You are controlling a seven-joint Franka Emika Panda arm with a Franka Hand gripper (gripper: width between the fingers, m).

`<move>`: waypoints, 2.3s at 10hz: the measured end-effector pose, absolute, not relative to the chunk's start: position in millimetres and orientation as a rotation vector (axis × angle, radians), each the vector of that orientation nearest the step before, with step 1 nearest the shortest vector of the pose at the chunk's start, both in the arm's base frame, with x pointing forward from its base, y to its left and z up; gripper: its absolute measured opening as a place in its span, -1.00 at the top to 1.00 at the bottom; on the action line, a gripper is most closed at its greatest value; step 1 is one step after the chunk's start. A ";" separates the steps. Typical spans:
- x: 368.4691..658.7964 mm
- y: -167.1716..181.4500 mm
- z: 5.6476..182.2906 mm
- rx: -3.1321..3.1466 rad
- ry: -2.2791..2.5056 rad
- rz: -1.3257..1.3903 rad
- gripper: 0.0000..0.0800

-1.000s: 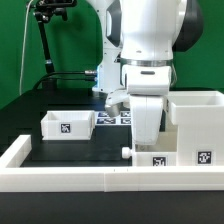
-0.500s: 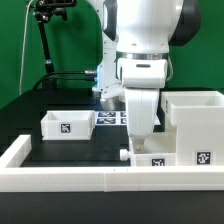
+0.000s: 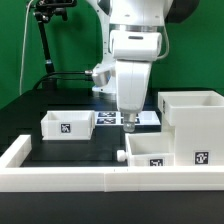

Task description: Assemble drawer

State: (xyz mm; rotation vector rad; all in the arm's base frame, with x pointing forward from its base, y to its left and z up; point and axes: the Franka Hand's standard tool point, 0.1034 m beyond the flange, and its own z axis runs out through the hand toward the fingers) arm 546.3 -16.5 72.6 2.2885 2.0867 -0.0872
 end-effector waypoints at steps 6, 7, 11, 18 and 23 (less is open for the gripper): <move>544.3 -57.4 67.3 2.245 2.149 -0.072 -0.62; 543.4 -69.5 66.2 2.267 2.171 -0.026 -0.62; 550.5 -91.1 45.6 2.268 2.328 0.076 -0.62; 546.4 -44.1 26.3 2.385 2.323 0.110 -0.62; 545.7 -47.0 25.5 2.391 2.317 0.108 -0.62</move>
Offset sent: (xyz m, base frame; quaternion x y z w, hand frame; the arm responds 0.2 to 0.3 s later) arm 0.0000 0.0000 0.0000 0.0000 0.0650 0.0000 0.9979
